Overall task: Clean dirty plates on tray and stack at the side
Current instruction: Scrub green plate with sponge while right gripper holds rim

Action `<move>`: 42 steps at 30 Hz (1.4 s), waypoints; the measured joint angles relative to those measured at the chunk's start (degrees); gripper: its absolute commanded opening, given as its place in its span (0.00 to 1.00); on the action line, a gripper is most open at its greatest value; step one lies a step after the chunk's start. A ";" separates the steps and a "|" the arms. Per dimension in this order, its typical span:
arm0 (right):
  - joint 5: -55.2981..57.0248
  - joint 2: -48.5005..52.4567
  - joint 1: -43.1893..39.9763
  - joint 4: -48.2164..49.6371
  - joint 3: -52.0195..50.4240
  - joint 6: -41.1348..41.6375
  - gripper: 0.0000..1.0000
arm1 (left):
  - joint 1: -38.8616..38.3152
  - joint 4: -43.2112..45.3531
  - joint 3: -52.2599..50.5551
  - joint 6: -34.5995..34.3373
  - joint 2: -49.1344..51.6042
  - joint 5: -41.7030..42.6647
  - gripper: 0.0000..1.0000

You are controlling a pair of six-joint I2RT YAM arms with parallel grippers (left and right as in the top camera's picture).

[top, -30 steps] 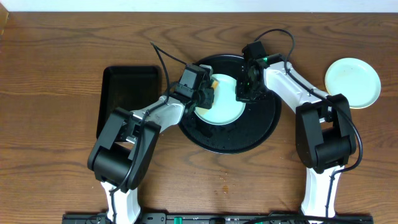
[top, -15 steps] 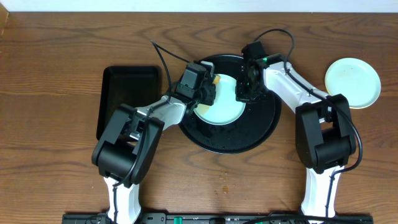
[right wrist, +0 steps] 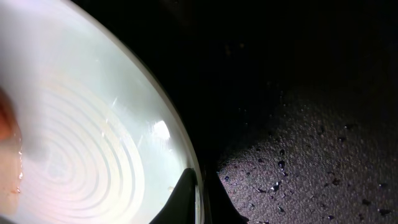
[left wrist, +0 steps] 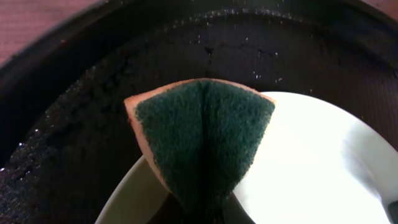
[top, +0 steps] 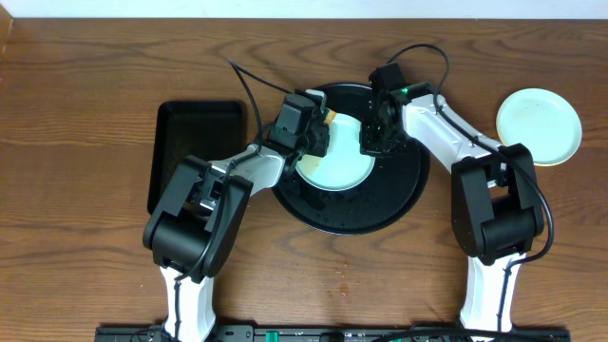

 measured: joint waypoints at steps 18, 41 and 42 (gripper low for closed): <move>0.07 0.02 0.00 0.20 0.00 -0.11 0.01 | 0.76 -18.16 1.51 -7.28 -1.90 22.08 0.08; 0.07 0.00 0.02 0.20 0.00 -0.11 0.01 | -0.15 -2.75 0.20 -7.69 -1.11 -1.90 0.12; 0.07 0.02 0.00 0.20 0.00 -0.11 0.01 | -0.15 -1.64 0.00 -7.63 -0.94 -2.34 0.12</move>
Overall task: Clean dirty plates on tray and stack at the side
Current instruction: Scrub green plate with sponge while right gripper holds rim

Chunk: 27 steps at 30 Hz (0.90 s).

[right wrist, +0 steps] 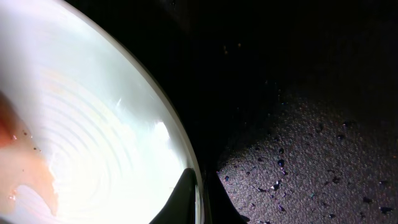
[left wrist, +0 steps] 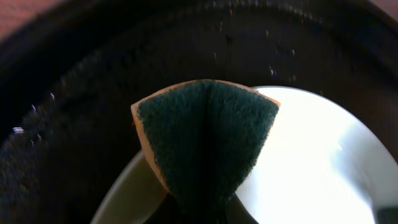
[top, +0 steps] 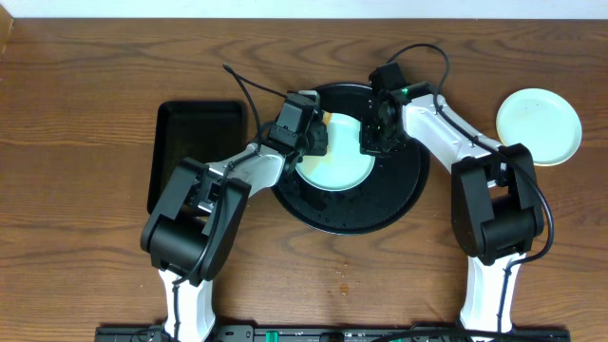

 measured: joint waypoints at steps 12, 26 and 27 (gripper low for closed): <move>0.00 0.00 0.02 0.00 0.00 0.02 0.01 | 0.68 3.28 -0.63 0.04 0.70 3.50 0.12; 0.00 0.00 0.02 0.00 0.00 0.00 0.01 | 1.03 -15.93 2.05 0.72 -2.08 11.13 0.10; 0.00 0.00 0.02 0.00 0.00 0.00 0.01 | 1.03 -16.57 2.05 0.83 -2.29 11.34 0.10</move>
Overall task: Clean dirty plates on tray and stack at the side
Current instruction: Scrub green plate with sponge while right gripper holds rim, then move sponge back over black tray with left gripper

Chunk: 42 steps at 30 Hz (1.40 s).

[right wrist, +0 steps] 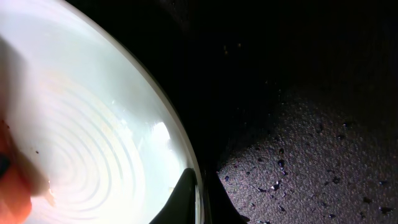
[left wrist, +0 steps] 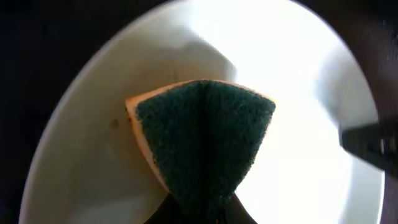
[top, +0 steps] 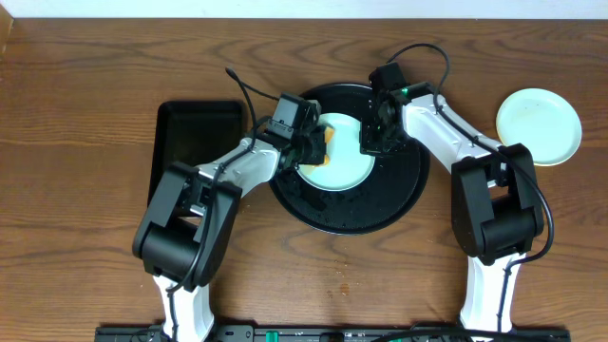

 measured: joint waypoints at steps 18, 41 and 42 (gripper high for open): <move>0.42 0.02 1.40 1.31 -0.26 -0.20 0.41 | 0.26 2.34 -4.79 0.04 -14.19 -2.82 0.13; 1.88 0.02 1.42 1.05 -0.31 -0.17 0.27 | 23.37 -22.67 -5.38 0.17 -21.90 -16.31 0.17; 1.88 0.02 1.42 1.05 -0.31 -0.20 0.28 | 23.41 -22.64 -5.44 0.28 -21.66 -16.96 0.17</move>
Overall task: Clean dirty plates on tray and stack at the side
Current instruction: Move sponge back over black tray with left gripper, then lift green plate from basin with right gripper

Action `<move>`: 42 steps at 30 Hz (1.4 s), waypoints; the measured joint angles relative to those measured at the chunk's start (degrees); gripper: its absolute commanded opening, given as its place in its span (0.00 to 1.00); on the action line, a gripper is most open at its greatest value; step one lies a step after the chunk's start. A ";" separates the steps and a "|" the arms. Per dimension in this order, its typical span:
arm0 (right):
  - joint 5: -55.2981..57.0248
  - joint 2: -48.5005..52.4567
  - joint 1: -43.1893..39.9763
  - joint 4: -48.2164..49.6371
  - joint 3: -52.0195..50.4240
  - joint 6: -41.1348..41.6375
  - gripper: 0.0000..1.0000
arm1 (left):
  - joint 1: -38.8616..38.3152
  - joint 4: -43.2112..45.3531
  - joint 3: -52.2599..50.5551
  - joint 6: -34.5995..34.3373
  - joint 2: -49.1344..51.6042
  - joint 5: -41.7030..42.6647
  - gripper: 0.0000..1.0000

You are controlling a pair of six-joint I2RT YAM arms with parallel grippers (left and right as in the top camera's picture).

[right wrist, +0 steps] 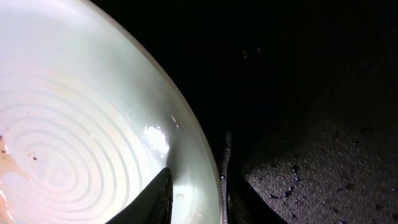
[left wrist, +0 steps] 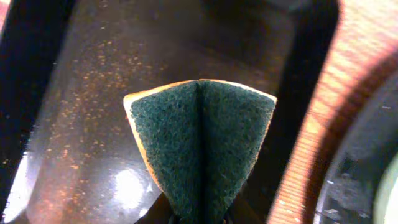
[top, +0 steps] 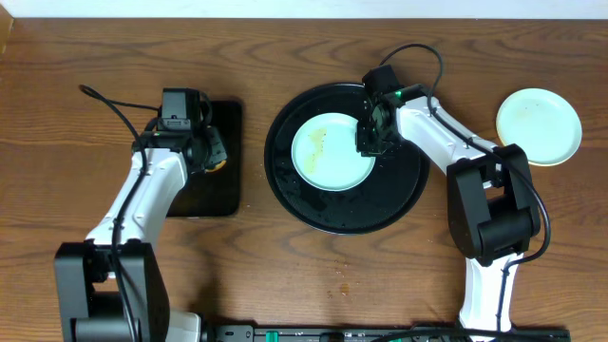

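Note:
A pale green plate (top: 332, 152) lies in the round black tray (top: 380, 214), with a faint brownish smear (right wrist: 9, 165) on its ribbed face (right wrist: 74, 137). My right gripper (top: 369, 142) (right wrist: 196, 193) straddles the plate's right rim with the jaws apart, open. A second pale plate (top: 539, 125) rests on the table at the far right. My left gripper (top: 211, 152) (left wrist: 199, 214) is shut on a folded green-and-orange sponge (left wrist: 199, 143), held over the black rectangular tray (top: 214, 195) on the left.
The rectangular tray's floor (left wrist: 93, 93) is wet and speckled with crumbs. The round tray's floor (right wrist: 311, 174) is wet and gritty. A strip of wooden table (left wrist: 323, 124) separates the two trays. Cables loop off both wrists.
My left gripper has gone with the sponge from the plate to over the rectangular tray on the left. My right gripper's jaws, pinched on the plate's rim before, now stand apart around it.
The right gripper pinched the plate's right rim through all earlier moments. The left gripper held the sponge at the plate's upper-left edge, then on its face. Now the sponge is over the left tray and the right jaws have opened on the rim.

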 measured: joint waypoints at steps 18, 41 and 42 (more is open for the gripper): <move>0.48 -0.02 -0.11 -0.22 0.00 0.11 0.01 | 0.00 0.44 -0.63 2.95 9.22 -3.08 0.41; 6.91 -9.66 -0.20 -0.90 0.00 -9.33 0.01 | 0.00 0.42 -0.63 2.99 9.33 -3.13 0.84; 8.04 -10.14 -0.02 -0.90 0.00 -9.92 0.01 | 0.00 0.42 -0.63 2.99 9.33 -3.13 0.84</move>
